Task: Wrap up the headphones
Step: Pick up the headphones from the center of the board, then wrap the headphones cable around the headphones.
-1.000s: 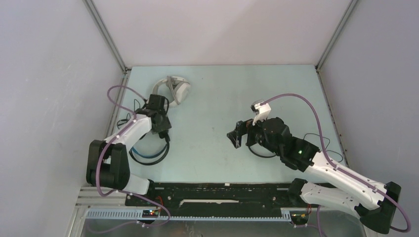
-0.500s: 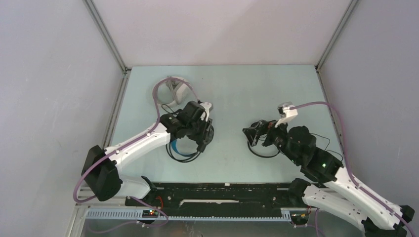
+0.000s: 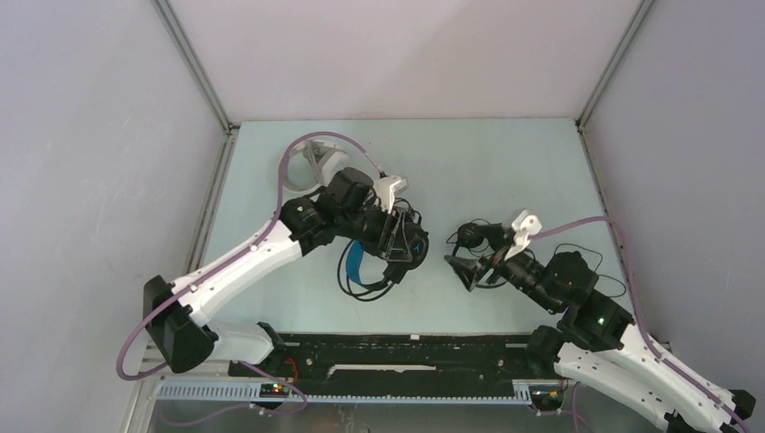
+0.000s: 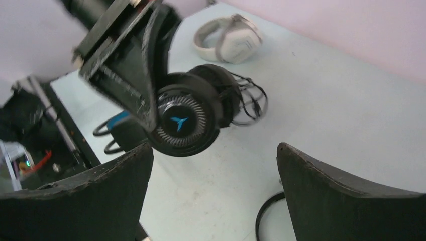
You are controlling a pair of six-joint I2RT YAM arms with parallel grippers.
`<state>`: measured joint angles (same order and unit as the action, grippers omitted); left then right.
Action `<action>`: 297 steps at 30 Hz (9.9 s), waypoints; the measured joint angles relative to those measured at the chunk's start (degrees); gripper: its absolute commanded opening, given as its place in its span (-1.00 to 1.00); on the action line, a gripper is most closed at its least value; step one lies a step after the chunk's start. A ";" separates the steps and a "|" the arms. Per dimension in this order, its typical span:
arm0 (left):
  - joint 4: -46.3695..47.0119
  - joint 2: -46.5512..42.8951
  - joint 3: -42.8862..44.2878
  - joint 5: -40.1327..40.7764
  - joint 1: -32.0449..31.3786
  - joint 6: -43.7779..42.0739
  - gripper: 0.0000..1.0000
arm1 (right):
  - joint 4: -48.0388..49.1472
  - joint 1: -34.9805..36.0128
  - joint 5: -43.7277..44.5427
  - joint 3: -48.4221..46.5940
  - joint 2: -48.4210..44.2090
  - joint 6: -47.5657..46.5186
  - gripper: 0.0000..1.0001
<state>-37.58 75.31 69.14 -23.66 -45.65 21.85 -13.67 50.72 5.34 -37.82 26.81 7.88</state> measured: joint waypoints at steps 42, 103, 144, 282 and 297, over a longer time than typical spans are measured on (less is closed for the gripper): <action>18.47 -5.99 2.40 -26.56 2.84 30.80 -0.02 | 32.63 17.86 -5.27 11.87 4.26 -86.42 -0.17; -9.88 -5.09 17.90 44.24 -11.34 -14.80 0.96 | -5.60 -7.72 0.92 -9.38 23.82 -6.56 -0.59; -12.74 9.94 18.88 74.29 -20.98 -10.38 0.29 | -5.51 -9.09 0.42 -9.40 26.38 -1.81 -0.60; -15.67 -6.51 47.95 63.04 20.17 -17.07 -1.00 | -2.73 -58.10 -24.70 -51.36 76.81 8.57 -1.00; -13.42 -10.03 48.06 66.45 20.55 -20.24 -1.00 | 0.15 -66.10 -19.08 -52.37 76.46 14.27 0.02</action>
<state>-51.00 65.28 117.21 42.78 -25.10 1.61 -13.52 -15.38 -13.74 -90.19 103.26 22.15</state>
